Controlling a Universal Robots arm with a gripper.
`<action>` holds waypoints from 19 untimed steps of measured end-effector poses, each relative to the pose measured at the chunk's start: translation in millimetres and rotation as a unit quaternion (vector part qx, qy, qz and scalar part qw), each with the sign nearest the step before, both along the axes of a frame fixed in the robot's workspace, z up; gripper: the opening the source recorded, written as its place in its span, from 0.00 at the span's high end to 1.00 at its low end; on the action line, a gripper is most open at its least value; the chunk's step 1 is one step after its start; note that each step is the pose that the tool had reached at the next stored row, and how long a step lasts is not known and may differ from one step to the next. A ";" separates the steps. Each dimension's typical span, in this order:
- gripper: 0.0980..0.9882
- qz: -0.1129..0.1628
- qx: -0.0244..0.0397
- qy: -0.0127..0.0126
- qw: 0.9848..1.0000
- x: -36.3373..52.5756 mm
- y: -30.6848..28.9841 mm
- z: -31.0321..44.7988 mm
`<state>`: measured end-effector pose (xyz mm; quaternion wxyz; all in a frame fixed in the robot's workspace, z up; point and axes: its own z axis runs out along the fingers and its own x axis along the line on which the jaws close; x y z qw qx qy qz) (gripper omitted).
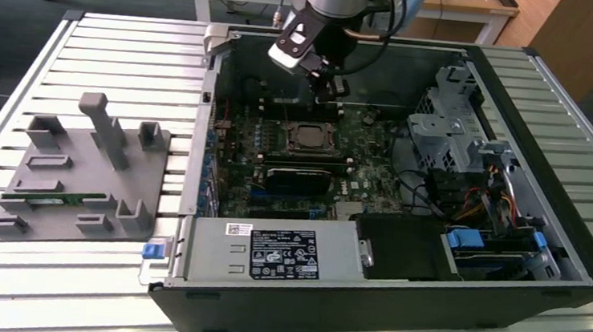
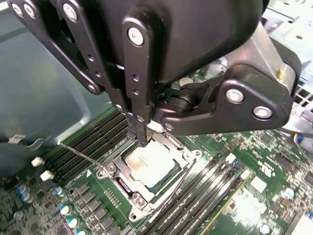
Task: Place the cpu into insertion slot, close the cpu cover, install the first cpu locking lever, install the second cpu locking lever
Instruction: 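Install the first cpu locking lever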
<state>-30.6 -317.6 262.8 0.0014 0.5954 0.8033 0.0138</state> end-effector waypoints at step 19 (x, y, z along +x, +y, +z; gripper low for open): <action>0.99 0.161 0.000 0.000 0.987 0.0 0.0 -0.2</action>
